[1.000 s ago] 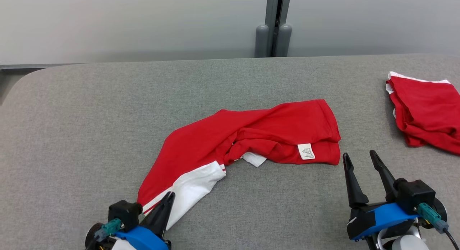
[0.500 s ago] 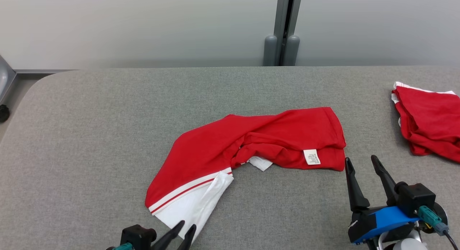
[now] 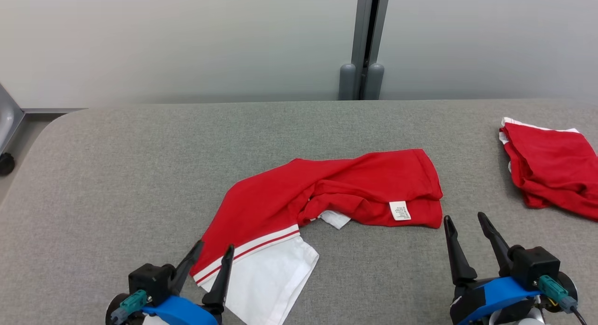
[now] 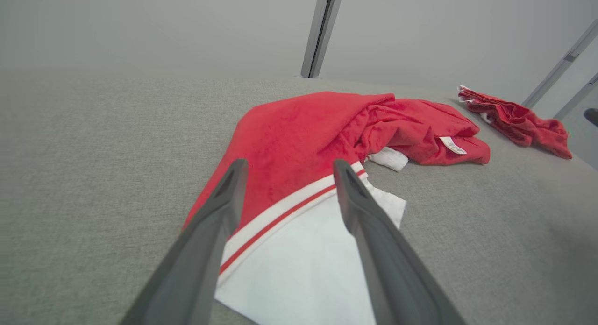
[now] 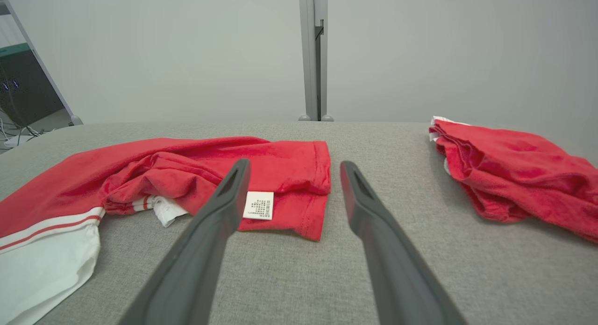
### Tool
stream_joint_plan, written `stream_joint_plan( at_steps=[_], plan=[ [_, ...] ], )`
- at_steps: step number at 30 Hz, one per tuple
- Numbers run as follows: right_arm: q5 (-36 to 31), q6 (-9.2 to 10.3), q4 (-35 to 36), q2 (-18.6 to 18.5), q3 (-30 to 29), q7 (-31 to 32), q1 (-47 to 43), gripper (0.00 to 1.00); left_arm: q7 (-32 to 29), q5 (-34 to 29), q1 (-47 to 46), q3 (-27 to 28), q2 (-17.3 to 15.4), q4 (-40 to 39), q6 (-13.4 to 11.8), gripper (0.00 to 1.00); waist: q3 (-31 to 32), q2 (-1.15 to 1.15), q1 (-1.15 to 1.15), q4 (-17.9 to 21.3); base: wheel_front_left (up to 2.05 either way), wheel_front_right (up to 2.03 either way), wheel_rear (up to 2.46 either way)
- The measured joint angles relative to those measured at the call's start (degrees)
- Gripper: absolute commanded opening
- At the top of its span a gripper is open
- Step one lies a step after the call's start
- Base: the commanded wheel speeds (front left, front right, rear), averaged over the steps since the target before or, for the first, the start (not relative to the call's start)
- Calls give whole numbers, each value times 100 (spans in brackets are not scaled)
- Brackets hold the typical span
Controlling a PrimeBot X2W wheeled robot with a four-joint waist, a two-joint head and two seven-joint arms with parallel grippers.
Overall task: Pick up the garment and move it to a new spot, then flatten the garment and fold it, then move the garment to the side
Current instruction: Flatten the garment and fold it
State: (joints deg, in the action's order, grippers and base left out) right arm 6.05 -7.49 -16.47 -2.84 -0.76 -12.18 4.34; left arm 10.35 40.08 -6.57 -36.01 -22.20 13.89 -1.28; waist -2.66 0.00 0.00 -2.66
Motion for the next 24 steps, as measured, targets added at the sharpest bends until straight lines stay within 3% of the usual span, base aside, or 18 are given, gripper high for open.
stream_joint_plan(
  at_steps=[7, 24],
  plan=[
    [7, 0, 14, -1, 48, 4, -2, 100, 81, 211, -230, 229, 55, 826, -8, 100, -12, 0, 0, 85, 0, 0, 0],
    [-46, 0, 205, -1, 146, 58, 168, 100, -464, 93, -1540, -190, 238, 2687, 642, 100, -572, 0, 0, 369, 0, 0, 0]
  ],
)
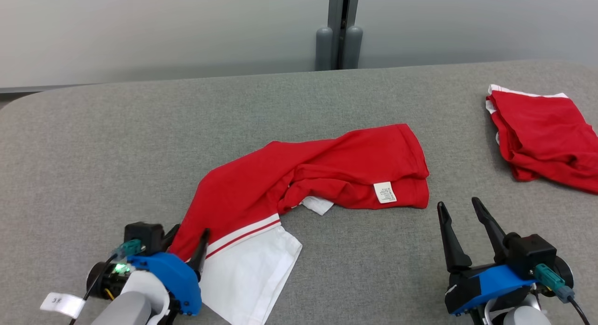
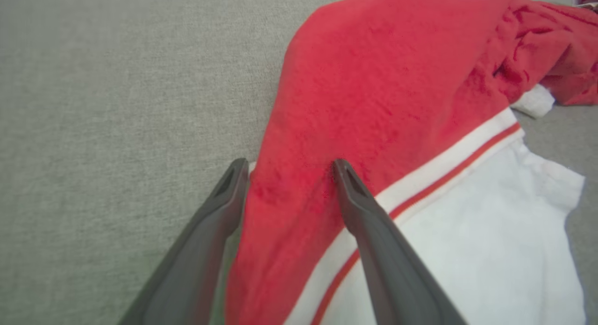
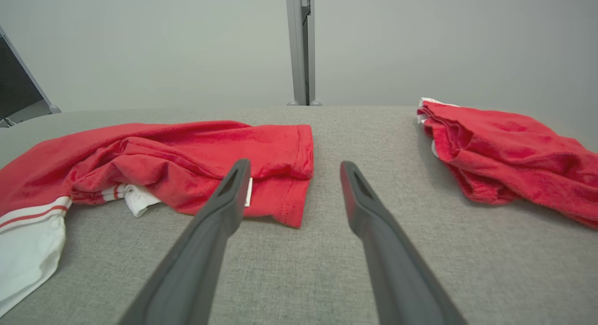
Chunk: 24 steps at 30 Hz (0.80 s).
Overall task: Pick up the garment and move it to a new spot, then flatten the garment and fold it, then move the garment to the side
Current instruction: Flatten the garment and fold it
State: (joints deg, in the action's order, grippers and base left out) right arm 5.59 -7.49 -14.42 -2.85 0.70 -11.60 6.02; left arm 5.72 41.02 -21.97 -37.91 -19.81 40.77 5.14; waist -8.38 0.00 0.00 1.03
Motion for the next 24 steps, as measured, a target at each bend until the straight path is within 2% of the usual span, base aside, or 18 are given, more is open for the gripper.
stream_joint_plan(
  at_steps=[1, 2, 3, 4, 11, 17, 18, 19, 20, 24],
  plan=[
    [-1, 0, 1, 0, -3, 0, 13, 100, -52, -26, -65, -57, 14, 35, 38, 100, -29, 0, 0, 14, 0, 0, 0],
    [-1, 0, 2, 0, -9, 0, 37, 100, -69, -27, -121, -114, 32, 67, 65, 67, -54, 0, 0, 26, 0, 0, 0],
    [-2, 0, 4, 0, -11, -1, 58, 100, -90, -31, -169, -162, 36, 93, 99, 25, -74, 0, 0, 37, 0, 0, 0],
    [-2, 0, 4, 0, -16, -1, 64, 100, -91, -44, -213, -191, 35, 109, 115, 0, -89, 0, 0, 47, 0, 0, 0],
    [-12, 0, -12, 0, -83, -16, 102, 100, 305, -241, -672, -212, -79, 198, 125, 0, -171, 0, 0, 83, 0, 0, 0],
    [-18, 0, -93, 0, -109, -33, 187, 100, 353, -234, -965, -181, -58, 431, 123, 0, -225, 0, 0, 87, 0, 0, 0],
    [-19, 0, -111, 0, -108, -33, 221, 100, 398, -205, -986, -164, -37, 465, 124, 30, -234, 0, 0, 87, 0, 0, 0],
    [-32, 0, -148, 0, -101, -32, 261, 100, 430, -178, -998, -145, -25, 494, 124, 75, -241, 0, 0, 87, 0, 0, 0],
    [-53, 0, -181, 0, -89, -31, 312, 100, 482, -153, -999, -115, -16, 519, 124, 100, -249, 0, 0, 86, 0, 0, 0],
    [-229, 0, -380, 0, -100, -26, 595, 100, 705, -45, -988, 41, 20, 520, 96, 100, -259, 0, 0, 46, 0, 0, 0]
  ],
)
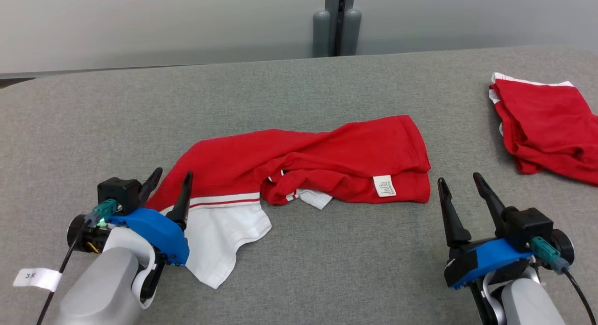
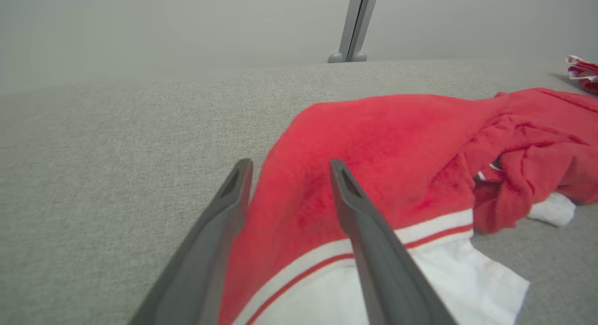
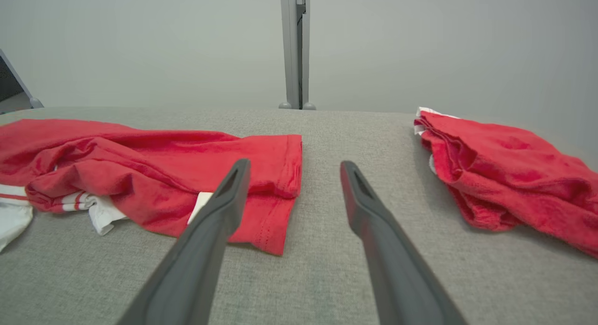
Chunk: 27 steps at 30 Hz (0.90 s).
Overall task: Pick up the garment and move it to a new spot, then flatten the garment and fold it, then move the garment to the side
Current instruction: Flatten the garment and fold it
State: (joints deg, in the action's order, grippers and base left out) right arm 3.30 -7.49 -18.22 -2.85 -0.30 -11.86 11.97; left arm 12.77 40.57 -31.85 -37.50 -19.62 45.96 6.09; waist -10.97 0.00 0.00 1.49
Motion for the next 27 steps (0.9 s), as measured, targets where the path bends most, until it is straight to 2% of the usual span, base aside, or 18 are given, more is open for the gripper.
stream_joint_plan(
  at_steps=[7, 11, 16, 27],
  plan=[
    [-658, 0, -537, 2, -193, 46, 394, 100, 205, 52, 397, 355, 76, -583, -211, 100, 36, 0, 0, -234, 0, 0, 0],
    [-1644, 0, -858, 2, -516, 37, 689, 100, 222, -55, 790, 688, 178, -1332, -425, 100, 25, 0, 0, -382, 0, 0, 0],
    [-2421, 0, -1440, 1, -860, 71, 1005, 100, 222, -243, 1374, 962, 313, -2156, -567, 100, -51, 0, 0, -568, 0, 0, 0],
    [-3254, 0, -2447, -11, -1258, -52, 1664, 100, 223, -435, 1756, 1096, 241, -2906, -758, 100, -278, 0, 0, -813, 0, 0, 0]
  ],
)
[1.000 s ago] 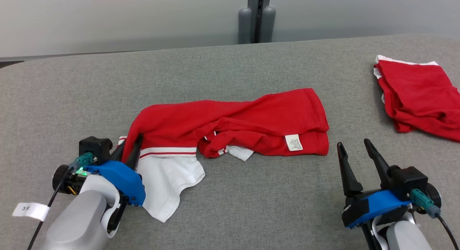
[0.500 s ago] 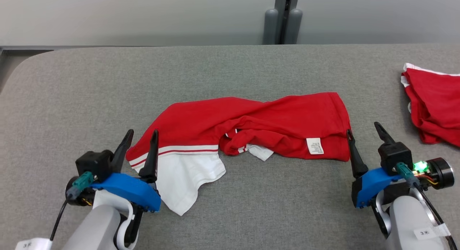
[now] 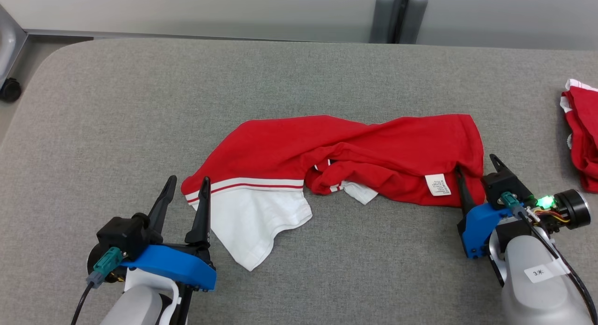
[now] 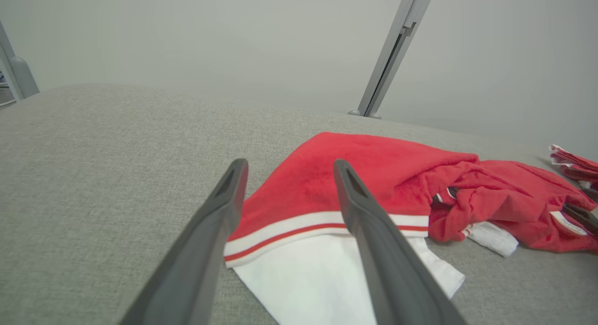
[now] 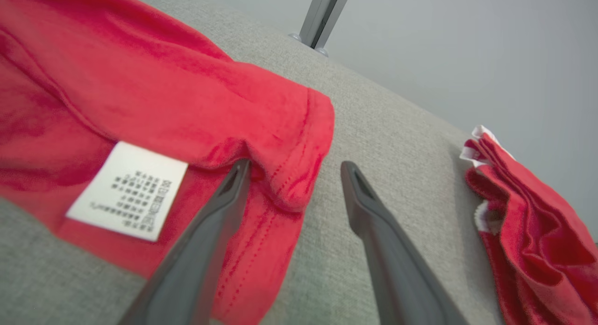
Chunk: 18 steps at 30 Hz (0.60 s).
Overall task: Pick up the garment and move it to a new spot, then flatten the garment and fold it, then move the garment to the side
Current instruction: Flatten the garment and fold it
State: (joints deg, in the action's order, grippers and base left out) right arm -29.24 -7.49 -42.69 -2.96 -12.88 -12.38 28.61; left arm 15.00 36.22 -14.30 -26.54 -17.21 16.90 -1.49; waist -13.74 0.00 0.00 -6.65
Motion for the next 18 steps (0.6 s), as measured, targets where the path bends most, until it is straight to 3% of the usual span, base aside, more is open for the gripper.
stream_joint_plan(
  at_steps=[2, 3, 4, 7, 9, 15, 18],
  plan=[
    [-55, -1, -122, 0, -26, -46, 92, 100, 0, -8, 3, 1, -10, -71, -25, 100, -20, 0, 0, -4, 0, 0, 0],
    [-73, -1, -178, 0, -26, -83, 130, 86, 0, -9, 4, 0, -11, -103, -38, 100, -26, 0, 0, -3, 0, 0, 0],
    [-94, -1, -234, 0, -21, -112, 177, 49, -1, -10, 10, -3, -12, -129, -52, 100, -30, 0, 0, 0, 0, 0, 0],
    [-99, -1, -379, 1, 13, -182, 291, 31, -1, -15, 29, -10, -27, -190, -57, 100, -29, 0, 0, 17, 0, 0, 0],
    [-99, -1, -456, 2, 35, -193, 329, 0, -2, -16, 50, -12, -41, -218, -75, 100, -23, 0, 0, 34, 0, 0, 0],
    [88, 0, -420, 4, 129, -253, 396, 0, -13, -16, 128, -25, -81, -261, -120, 100, 63, 0, 0, 119, 0, 0, 0],
    [525, 0, -8, 4, 456, -261, 293, 0, -21, -16, 165, -46, -78, -280, -135, 100, 155, 0, 0, 180, 0, 0, 0]
  ],
)
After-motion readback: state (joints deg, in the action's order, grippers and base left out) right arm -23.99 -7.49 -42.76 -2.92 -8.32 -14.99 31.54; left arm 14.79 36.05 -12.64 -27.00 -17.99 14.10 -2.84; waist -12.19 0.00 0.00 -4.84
